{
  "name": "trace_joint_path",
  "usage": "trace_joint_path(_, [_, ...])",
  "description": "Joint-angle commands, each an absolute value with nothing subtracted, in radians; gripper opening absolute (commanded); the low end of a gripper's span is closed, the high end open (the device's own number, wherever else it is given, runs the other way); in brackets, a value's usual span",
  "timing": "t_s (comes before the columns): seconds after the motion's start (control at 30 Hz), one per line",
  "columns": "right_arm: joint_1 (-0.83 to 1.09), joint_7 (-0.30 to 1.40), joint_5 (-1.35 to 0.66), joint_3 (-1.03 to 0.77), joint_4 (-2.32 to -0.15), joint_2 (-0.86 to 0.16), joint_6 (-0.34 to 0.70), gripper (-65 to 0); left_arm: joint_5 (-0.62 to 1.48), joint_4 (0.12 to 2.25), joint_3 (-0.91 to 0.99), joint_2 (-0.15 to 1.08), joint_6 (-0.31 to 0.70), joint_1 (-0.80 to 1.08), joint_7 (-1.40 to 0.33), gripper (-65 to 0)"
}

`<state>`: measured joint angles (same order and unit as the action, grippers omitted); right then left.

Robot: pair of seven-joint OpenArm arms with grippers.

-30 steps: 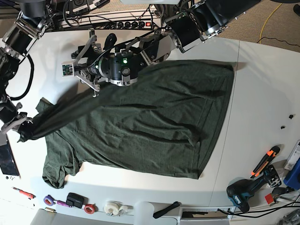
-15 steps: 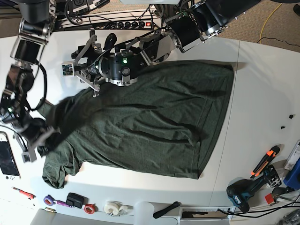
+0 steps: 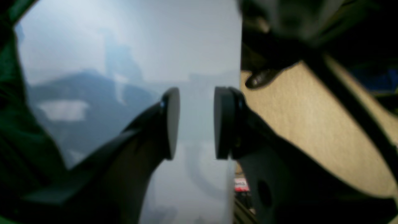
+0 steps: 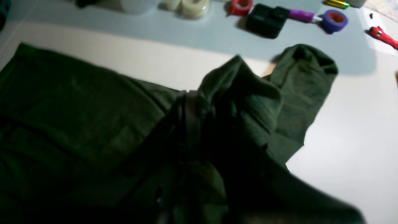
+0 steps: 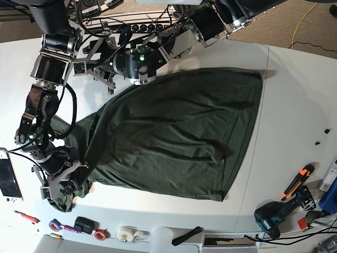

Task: Layout the t-shirt on the table in an organized manner, then fold the t-shirt properly
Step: 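Move the left gripper over the shirt toward the right gripper's corner, then lower the left gripper onto the shirt's middle and grasp the fabric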

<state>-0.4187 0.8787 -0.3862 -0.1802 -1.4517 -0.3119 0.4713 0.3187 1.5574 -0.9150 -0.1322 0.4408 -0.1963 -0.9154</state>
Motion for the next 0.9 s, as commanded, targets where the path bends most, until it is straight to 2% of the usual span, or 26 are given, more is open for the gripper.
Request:
trace_joint_path(0.0, [-0.449, 0.849, -0.395, -0.182, -1.456, -0.324, 0.470, -65.0, 0.331, 1.575, -0.913, -0.157, 0.442, -0.207, -0.897, -47.3])
trace_joint_path(0.17, [-0.449, 0.847, -0.395, -0.182, -1.412, -0.324, 0.470, -65.0, 0.277, 1.575, -0.913, -0.157, 0.441, -0.208, -0.869, -47.3])
trace_joint_path(0.37, [-0.449, 0.844, -0.403, -0.182, -1.411, -0.324, 0.471, -65.0, 0.063, 1.546, -0.913, -0.157, 0.440, -0.208, -0.654, -47.3])
trace_joint_path(0.47, [-0.449, 0.845, -0.403, -0.182, -1.411, -0.324, 0.471, -65.0, -0.013, 1.468, -0.913, -0.157, 0.432, -0.208, -0.511, -47.3])
trace_joint_path(0.6, [-0.449, 0.844, -0.405, -0.182, -1.411, -0.325, 0.471, -65.0, -0.059, 1.309, -0.913, -0.157, 0.337, -0.224, -0.281, -47.3])
trace_joint_path(0.7, [-0.449, 0.844, -0.411, -0.182, -1.411, -0.325, 0.471, -65.0, -0.076, 1.205, -0.914, -0.157, 0.337, -0.268, -0.115, -47.3])
trace_joint_path(0.87, [-0.449, 0.844, -0.411, -0.182, -1.411, -0.324, 0.471, -65.0, -0.075, 1.116, -0.914, -0.157, 0.326, -0.348, -0.084, -47.3])
